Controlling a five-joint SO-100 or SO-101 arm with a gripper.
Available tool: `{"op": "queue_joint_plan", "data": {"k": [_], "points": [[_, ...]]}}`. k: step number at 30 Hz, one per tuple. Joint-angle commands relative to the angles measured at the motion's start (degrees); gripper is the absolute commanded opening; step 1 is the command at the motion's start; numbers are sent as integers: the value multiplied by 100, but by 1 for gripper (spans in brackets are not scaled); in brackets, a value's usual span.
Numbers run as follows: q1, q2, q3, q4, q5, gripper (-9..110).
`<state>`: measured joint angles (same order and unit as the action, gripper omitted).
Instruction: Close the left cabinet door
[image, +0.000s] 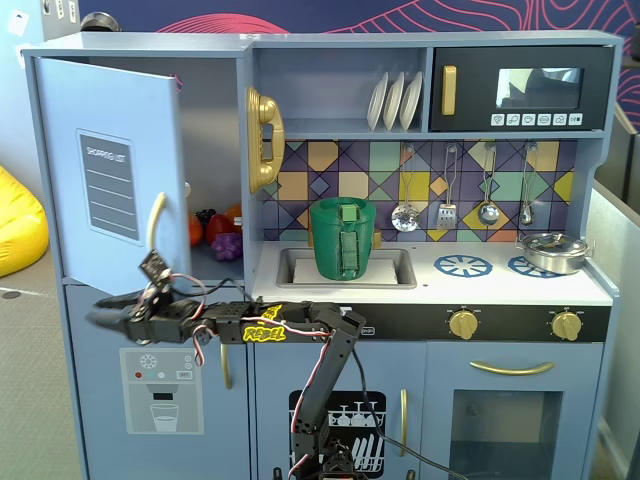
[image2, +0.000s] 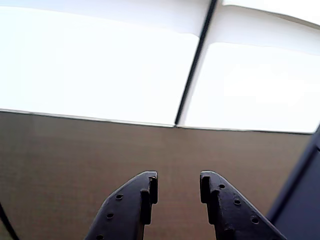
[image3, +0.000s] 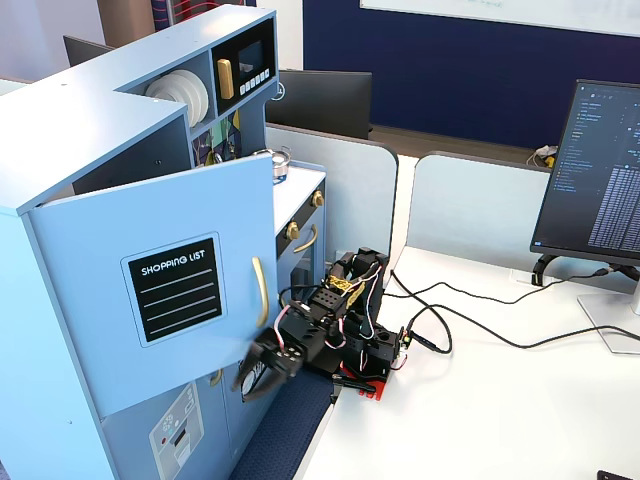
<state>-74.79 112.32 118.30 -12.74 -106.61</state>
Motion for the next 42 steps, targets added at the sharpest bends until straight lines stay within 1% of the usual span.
{"op": "queue_joint_plan", "data": {"k": [1, 9, 14, 20, 23, 28, 30, 32, 34, 36, 39, 42], "points": [[782, 519, 9, -290, 123, 0], [2109, 431, -79, -606, 396, 0], [2689, 167, -325, -729, 483, 0], [2821, 105, -378, -747, 466, 0], [2584, 668, 26, -378, 642, 0], [2171, 2461, 1292, 756, 1028, 0], [2241, 3234, 1811, 1283, 1116, 0], [2540, 3955, 2232, 1872, 1195, 0], [3129, 4518, 2461, 2716, 1283, 0], [3990, 4834, 2531, 3621, 1538, 0], [5291, 4957, 2602, 5001, 1890, 0], [6231, 5221, 3067, 6047, 1934, 0]]}}
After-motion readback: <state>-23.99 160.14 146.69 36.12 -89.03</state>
